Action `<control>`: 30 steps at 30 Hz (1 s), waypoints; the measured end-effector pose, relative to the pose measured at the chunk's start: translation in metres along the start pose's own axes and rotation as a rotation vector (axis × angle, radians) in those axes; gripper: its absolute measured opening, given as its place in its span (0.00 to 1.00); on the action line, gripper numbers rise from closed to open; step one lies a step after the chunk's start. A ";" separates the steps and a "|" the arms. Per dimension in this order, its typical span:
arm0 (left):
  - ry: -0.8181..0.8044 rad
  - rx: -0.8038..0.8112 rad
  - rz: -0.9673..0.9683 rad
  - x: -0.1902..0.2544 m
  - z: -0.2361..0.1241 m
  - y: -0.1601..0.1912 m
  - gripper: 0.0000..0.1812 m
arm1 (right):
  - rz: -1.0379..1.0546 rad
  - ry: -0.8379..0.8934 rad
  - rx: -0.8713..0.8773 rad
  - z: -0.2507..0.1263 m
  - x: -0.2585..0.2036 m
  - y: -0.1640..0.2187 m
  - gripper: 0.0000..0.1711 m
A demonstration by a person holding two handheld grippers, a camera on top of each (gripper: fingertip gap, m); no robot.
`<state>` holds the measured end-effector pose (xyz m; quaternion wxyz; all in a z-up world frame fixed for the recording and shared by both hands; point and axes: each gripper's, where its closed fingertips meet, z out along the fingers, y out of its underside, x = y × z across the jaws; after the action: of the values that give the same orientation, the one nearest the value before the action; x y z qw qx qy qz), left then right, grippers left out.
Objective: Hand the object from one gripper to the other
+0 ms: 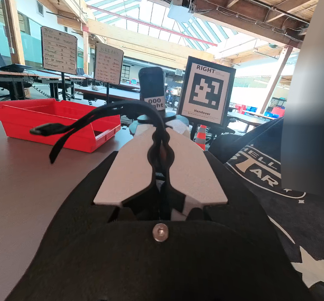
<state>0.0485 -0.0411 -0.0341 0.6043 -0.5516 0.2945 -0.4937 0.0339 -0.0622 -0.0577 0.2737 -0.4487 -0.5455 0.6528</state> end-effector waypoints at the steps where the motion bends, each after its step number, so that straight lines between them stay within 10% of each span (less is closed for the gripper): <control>1: 0.006 0.000 -0.002 0.001 0.001 0.000 0.02 | -0.005 -0.012 -0.010 0.002 -0.001 0.003 0.08; 8: -0.010 -0.155 -0.030 -0.003 0.008 0.025 0.21 | -0.034 0.054 0.131 -0.015 0.003 -0.023 0.03; 16: 0.046 -0.078 -0.087 0.007 0.012 0.018 0.03 | -0.119 0.077 0.097 -0.020 0.000 -0.026 0.15; 19: 0.074 0.018 -0.227 0.007 0.005 0.002 0.03 | -0.475 0.195 0.000 -0.026 0.000 -0.025 0.33; 24: 0.188 0.054 -0.425 0.016 0.003 -0.005 0.03 | -1.570 0.657 -0.140 -0.036 -0.010 -0.032 0.24; 30: 0.236 -0.040 -0.475 0.025 0.012 0.013 0.03 | -1.716 0.713 -0.213 -0.025 -0.010 -0.025 0.18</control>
<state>0.0712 -0.0606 -0.0388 0.4218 -0.5559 0.2349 -0.6766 0.0572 -0.0528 -0.0306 0.7708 -0.0889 -0.6309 -0.0024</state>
